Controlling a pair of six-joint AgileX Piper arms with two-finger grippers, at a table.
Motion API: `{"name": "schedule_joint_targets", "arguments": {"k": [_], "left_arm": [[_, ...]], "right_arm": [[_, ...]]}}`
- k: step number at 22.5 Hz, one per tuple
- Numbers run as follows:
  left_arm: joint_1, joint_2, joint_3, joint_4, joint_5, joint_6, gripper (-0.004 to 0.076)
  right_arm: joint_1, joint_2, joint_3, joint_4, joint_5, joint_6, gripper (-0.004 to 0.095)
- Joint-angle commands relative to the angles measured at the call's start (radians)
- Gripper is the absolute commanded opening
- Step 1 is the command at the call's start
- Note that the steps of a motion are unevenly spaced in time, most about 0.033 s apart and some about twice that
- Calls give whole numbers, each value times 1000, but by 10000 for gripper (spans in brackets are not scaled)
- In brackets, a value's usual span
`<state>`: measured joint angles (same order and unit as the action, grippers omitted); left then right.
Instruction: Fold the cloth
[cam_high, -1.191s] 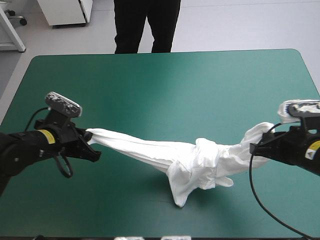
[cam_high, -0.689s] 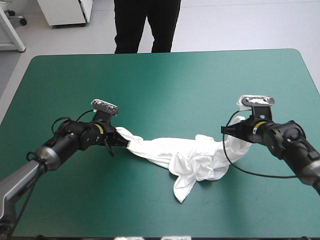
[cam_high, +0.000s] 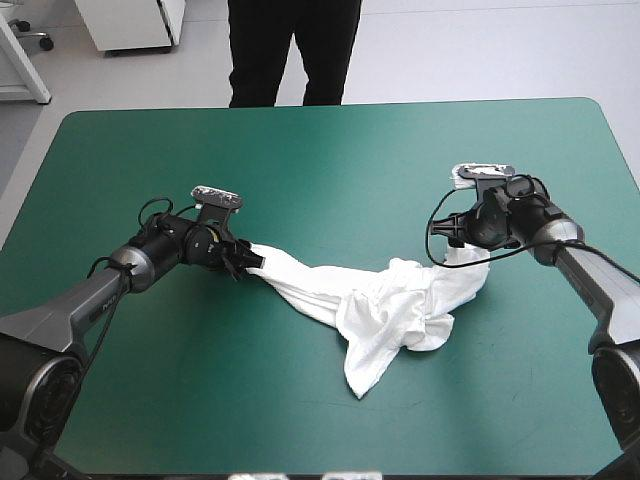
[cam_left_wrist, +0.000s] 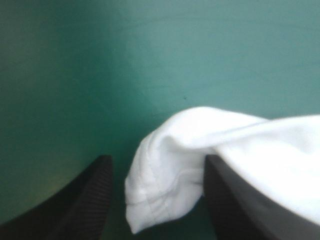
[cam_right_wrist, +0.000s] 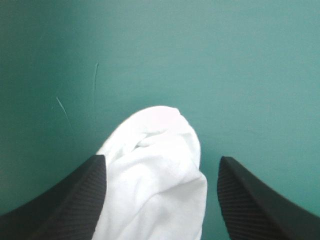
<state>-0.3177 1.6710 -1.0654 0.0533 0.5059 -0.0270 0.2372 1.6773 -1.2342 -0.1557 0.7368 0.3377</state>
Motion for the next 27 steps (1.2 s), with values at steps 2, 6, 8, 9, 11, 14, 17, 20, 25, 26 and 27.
{"name": "schedule_joint_targets", "arguments": {"k": [2, 6, 8, 9, 11, 14, 17, 20, 25, 26, 27], "left_arm": [[0, -116, -110, -4, 54, 86, 490], [0, -217, -190, -4, 218, 159, 490], [0, -265, -197, 0, 260, 159, 490], [0, -285, -197, 0, 280, 157, 490], [0, -301, -197, 7, 314, 147, 490], [0, -289, -197, 19, 347, 118, 490], [0, -215, -197, 21, 356, 106, 490], [0, -72, -199, 19, 360, 106, 490], [9, 76, -229, 19, 309, 106, 490], [14, 93, -241, 15, 307, 102, 490], [32, 112, -264, 2, 293, 100, 490]], "right_arm": [[-6, -109, -106, 4, 97, -58, 619], [-6, -220, -159, 65, 236, -126, 539], [-6, -274, -167, 104, 289, -144, 499], [-6, -302, -167, 131, 316, -158, 484], [-6, -346, -167, 167, 368, -162, 468], [-6, -404, -167, 189, 427, -162, 467], [-6, -465, -167, 235, 480, -162, 467], [-6, -501, -167, 244, 502, -162, 466], [-6, -512, -164, 270, 511, -155, 464], [-6, -512, -164, 282, 511, -155, 464], [-6, -512, -164, 302, 511, -155, 464]]}}
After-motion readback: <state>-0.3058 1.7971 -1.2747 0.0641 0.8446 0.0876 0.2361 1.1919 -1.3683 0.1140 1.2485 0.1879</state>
